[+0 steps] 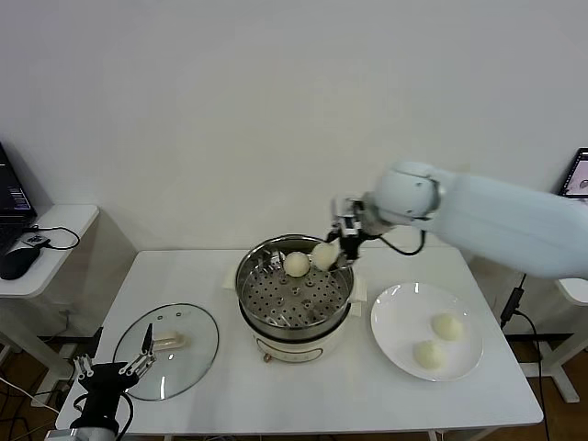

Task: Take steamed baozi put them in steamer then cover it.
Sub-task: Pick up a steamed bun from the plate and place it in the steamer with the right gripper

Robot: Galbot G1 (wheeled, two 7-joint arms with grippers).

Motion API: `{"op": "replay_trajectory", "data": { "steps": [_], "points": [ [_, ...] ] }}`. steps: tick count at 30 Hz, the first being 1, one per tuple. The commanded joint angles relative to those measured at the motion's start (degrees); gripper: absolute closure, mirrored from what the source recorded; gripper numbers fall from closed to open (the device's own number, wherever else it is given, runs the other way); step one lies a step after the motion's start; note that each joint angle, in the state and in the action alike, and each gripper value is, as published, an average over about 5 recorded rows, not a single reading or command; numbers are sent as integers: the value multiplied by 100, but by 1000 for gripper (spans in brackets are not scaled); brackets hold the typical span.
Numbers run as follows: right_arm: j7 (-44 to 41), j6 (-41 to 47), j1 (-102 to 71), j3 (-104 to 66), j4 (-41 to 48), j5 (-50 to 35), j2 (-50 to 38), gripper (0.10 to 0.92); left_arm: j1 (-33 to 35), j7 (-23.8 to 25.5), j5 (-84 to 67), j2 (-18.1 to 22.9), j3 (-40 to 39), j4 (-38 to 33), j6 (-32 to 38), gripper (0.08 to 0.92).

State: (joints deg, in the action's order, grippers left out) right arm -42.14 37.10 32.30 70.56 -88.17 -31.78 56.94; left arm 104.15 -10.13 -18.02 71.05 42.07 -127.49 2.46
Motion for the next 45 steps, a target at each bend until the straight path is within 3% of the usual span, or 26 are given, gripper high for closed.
{"op": "replay_trajectory", "data": {
  "steps": [1, 30, 33, 40, 45],
  "points": [
    [591, 356, -371, 123, 576, -411, 1311, 414, -25, 2, -1, 32, 7, -14, -2, 177],
    [758, 415, -1115, -96, 1616, 66, 1971, 406, -136, 3, -43, 25, 23, 77, 1, 177],
    [685, 439, -1078, -101, 1552, 73, 1918, 379, -133, 4, -44, 30, 21, 69, -1, 177],
    [-115, 238, -618, -126, 1050, 325, 1321, 219, -114, 4, -44, 38, 22, 52, 1, 177],
    [-1013, -299, -87, -204, 567, 631, 346, 203, -112, 5, -47, 31, 20, 31, 0, 177]
  ]
}}
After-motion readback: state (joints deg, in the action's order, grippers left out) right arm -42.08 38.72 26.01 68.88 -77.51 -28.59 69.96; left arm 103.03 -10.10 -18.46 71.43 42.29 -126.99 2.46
